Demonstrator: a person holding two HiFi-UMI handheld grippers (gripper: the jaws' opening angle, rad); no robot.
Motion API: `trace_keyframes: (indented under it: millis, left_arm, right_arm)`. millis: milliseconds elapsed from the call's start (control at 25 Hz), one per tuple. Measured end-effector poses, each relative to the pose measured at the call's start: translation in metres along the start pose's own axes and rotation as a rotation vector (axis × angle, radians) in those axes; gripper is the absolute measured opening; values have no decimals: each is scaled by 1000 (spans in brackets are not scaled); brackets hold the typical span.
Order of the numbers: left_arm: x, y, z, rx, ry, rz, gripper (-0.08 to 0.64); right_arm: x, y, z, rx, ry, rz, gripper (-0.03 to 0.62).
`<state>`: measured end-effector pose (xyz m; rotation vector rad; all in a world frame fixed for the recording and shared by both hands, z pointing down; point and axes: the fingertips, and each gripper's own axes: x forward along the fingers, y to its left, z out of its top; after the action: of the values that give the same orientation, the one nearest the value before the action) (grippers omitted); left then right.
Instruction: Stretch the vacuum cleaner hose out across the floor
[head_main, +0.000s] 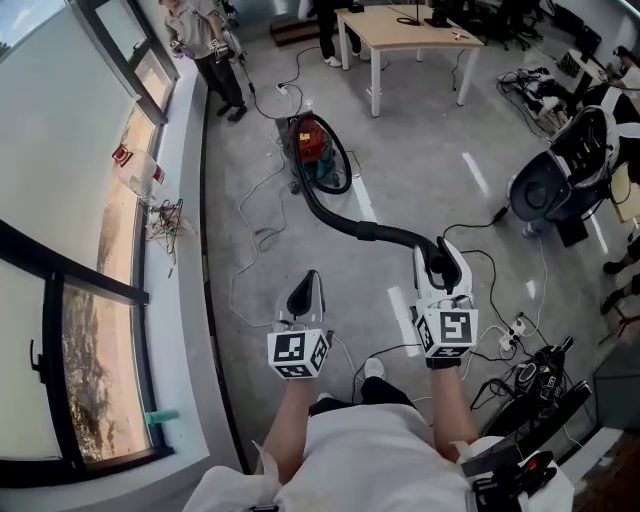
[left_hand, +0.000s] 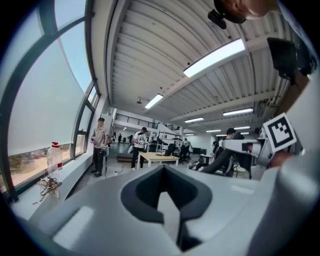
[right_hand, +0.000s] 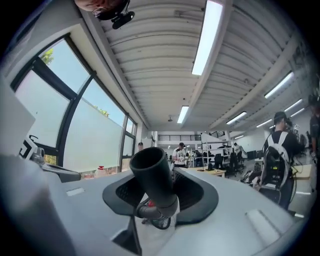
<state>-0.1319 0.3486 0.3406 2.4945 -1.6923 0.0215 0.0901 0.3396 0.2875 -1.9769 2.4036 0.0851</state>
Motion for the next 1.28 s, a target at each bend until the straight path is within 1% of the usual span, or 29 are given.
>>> trace_keyframes:
  millis: [120,280,400,480,600,720,880,960,1040,1120,1200,1280]
  left_arm:
    - [-43,-11,11,14,-40,-30,2]
    - [-115,-19,11,-13,-100,-70,2]
    - [-175,-17,-2,-31,-97,-72,2]
    - [-212,-14,-11,-40,-84,-67,2]
    - [-257,-17,-20,-67,-66,-60,2]
    - [-291,-33,-18,-69,-72,-68,2]
    - [-327,-65,-13,-64,-82,-89,2]
    - [-345,-85,-18,-67,-82,-101,2]
    - [-360,-121,-25,-72,-88,-126,2]
    - [-374,-167,-36,-80,-94,-150,2]
    - [-389,-215,-51,-90,-83,-188,2]
    - [-406,-265,-66,-95,-62,-251,2]
  right_arm:
    - [-55,25,8,9,-24,-4,160]
    - [-129,68,0,42,-17,-15,155]
    - [-184,104,-10,-28,31,-33,160]
    - [-220,123,-12,-50,58,-41,163]
    - [-273,133,-9,-68,80,-57,162]
    - [-321,123,5,-50,62,-89,161]
    - [-370,111,25,-54,28,-123,163]
    - [-402,103,28,-17,14,-132,161]
    - [-448,81,28,22,-1,-151,160]
    - [-502,49,23,37,-4,-184,156]
    - [-559,13,16,41,2,-241,156]
    - [-616,-18,15,53,7,-311,156]
